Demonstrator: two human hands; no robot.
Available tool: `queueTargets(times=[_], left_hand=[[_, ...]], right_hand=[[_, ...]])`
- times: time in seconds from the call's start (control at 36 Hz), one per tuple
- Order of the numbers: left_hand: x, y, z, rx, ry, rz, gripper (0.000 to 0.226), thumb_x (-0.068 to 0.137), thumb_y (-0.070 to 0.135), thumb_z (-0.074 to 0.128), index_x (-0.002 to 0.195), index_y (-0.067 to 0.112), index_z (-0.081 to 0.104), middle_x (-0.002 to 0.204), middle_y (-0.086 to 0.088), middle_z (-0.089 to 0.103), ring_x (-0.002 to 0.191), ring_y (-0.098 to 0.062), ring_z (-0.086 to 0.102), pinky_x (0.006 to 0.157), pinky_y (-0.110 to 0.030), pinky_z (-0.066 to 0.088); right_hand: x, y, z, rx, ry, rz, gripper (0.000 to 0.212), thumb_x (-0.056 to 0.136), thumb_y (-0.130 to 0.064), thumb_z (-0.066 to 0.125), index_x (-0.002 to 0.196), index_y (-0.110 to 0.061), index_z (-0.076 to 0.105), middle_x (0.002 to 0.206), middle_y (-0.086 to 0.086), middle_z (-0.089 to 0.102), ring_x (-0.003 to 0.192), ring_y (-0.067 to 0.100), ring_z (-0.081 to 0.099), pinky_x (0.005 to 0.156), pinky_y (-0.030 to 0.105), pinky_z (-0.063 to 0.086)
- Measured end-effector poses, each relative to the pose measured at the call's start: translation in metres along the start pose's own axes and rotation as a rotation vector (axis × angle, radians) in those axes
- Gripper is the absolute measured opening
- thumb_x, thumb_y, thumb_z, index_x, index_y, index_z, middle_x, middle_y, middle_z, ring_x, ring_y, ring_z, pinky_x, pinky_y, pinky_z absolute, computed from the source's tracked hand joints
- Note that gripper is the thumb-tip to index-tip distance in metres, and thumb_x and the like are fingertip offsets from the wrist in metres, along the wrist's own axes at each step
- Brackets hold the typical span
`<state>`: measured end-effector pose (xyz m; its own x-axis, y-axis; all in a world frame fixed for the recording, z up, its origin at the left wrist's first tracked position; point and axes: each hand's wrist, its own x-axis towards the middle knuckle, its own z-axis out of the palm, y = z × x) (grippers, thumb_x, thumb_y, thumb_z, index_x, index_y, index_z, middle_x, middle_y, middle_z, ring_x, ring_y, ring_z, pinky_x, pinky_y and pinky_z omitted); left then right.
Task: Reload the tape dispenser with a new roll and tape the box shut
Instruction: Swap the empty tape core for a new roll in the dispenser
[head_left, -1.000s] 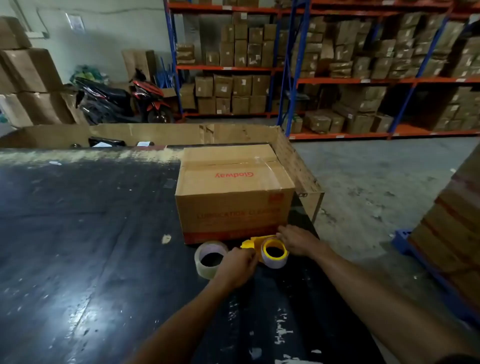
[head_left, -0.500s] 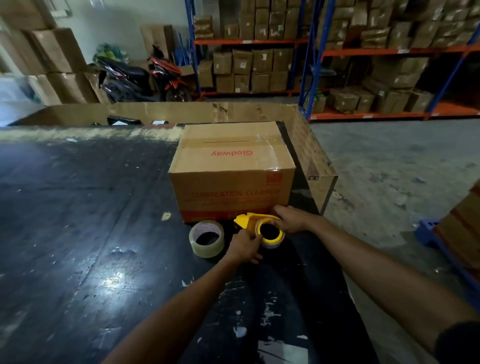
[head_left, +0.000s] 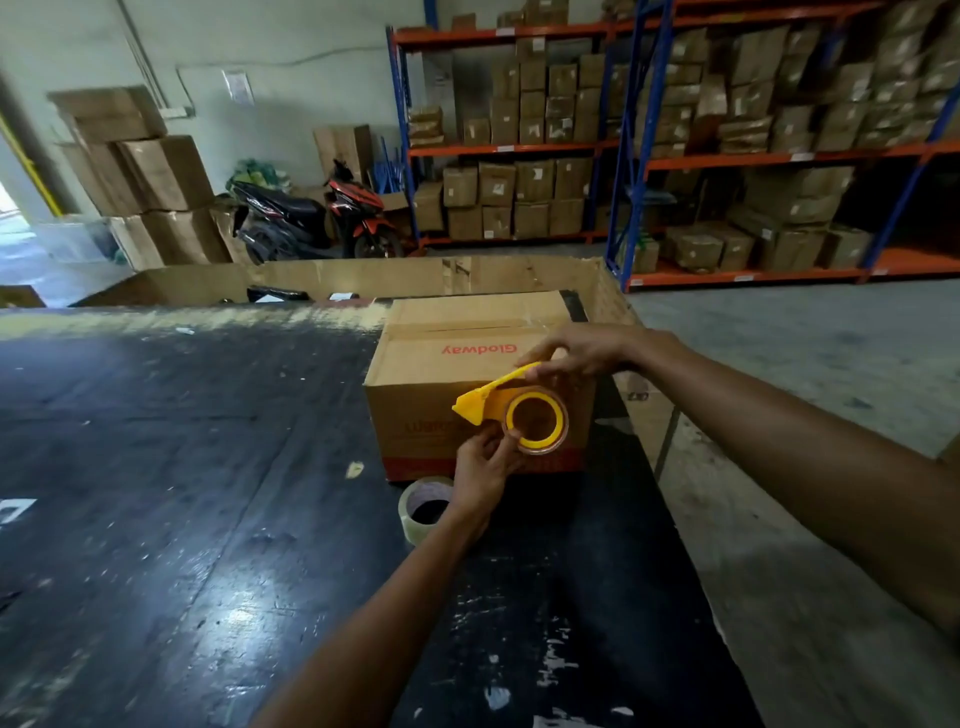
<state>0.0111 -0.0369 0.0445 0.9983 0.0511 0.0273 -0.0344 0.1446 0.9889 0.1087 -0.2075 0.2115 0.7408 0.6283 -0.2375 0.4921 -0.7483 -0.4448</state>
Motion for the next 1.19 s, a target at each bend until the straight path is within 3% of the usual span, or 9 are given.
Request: queueTargets(times=[0.08,0.22,0.33,0.42,0.53,0.69,0.81,1.08,1.19], left_hand=[[0.0,0.01,0.0,0.077,0.026,0.078,0.032,0.102,0.027,0.062,0.128,0.008,0.067,0.12,-0.008,0.077,0.115,-0.025,0.073,0.103,-0.05,0.057],[-0.002,0.035,0.003,0.063,0.045,0.13,0.037,0.101,0.034,0.063,0.132,0.013,0.066,0.125,-0.003,0.075,0.119,-0.017,0.071,0.104,-0.046,0.057],[0.001,0.047,0.004,0.004,0.081,0.14,0.043,0.098,0.039,0.067,0.132,0.013,0.066,0.124,-0.004,0.076,0.12,-0.019,0.07,0.107,-0.049,0.055],[0.006,0.052,0.002,-0.023,0.084,0.119,0.045,0.096,0.045,0.068,0.128,0.013,0.069,0.121,-0.004,0.077,0.118,-0.019,0.071,0.107,-0.05,0.054],[0.015,0.058,0.002,-0.031,0.084,0.099,0.056,0.088,0.052,0.073,0.129,0.015,0.068,0.12,-0.002,0.077,0.116,-0.017,0.072,0.105,-0.048,0.056],[0.014,0.069,0.002,-0.043,0.026,0.125,0.052,0.094,0.044,0.068,0.137,0.014,0.064,0.125,-0.003,0.075,0.121,-0.017,0.069,0.105,-0.043,0.056],[0.007,0.062,0.0,-0.058,-0.029,0.142,0.044,0.098,0.038,0.065,0.132,0.01,0.067,0.121,-0.006,0.077,0.117,-0.018,0.072,0.102,-0.039,0.058],[-0.006,0.001,-0.004,0.028,-0.122,-0.132,0.04,0.096,0.04,0.069,0.112,0.004,0.075,0.105,-0.01,0.081,0.105,-0.02,0.077,0.099,-0.034,0.058],[-0.001,-0.027,-0.007,0.149,-0.105,-0.273,0.039,0.093,0.046,0.071,0.092,0.007,0.078,0.085,-0.007,0.08,0.083,-0.013,0.077,0.079,-0.022,0.059]], right_hand=[[0.001,-0.021,-0.027,0.035,0.021,-0.002,0.043,0.097,-0.035,0.063,0.139,-0.025,0.059,0.134,0.0,0.059,0.115,0.02,0.061,0.087,0.032,0.054],[0.004,-0.056,-0.057,-0.079,0.03,-0.013,0.041,0.093,-0.04,0.066,0.134,-0.032,0.062,0.142,-0.001,0.057,0.127,0.021,0.054,0.106,0.043,0.047],[-0.002,-0.08,-0.07,-0.185,0.084,-0.031,0.039,0.097,-0.038,0.063,0.136,-0.031,0.063,0.15,-0.004,0.049,0.136,0.021,0.045,0.103,0.037,0.04],[-0.004,-0.087,-0.076,-0.208,0.108,-0.051,0.038,0.098,-0.036,0.062,0.135,-0.03,0.064,0.145,-0.005,0.05,0.129,0.017,0.047,0.095,0.032,0.039],[-0.003,-0.09,-0.081,-0.255,0.149,-0.055,0.039,0.098,-0.036,0.062,0.136,-0.027,0.063,0.145,-0.002,0.051,0.132,0.02,0.047,0.096,0.032,0.04],[0.001,-0.088,-0.088,-0.305,0.186,-0.045,0.038,0.099,-0.035,0.061,0.136,-0.029,0.062,0.147,-0.001,0.049,0.13,0.019,0.046,0.091,0.032,0.038],[0.003,-0.082,-0.096,-0.295,0.183,-0.023,0.037,0.098,-0.037,0.063,0.134,-0.032,0.063,0.144,-0.003,0.05,0.13,0.021,0.047,0.099,0.038,0.043],[0.005,-0.068,-0.102,-0.207,0.204,-0.023,0.034,0.096,-0.037,0.064,0.13,-0.034,0.065,0.127,-0.01,0.054,0.117,0.013,0.05,0.09,0.033,0.043],[0.007,-0.064,-0.1,-0.21,0.213,-0.041,0.034,0.097,-0.035,0.064,0.131,-0.031,0.066,0.126,-0.013,0.053,0.116,0.012,0.051,0.091,0.032,0.045]])
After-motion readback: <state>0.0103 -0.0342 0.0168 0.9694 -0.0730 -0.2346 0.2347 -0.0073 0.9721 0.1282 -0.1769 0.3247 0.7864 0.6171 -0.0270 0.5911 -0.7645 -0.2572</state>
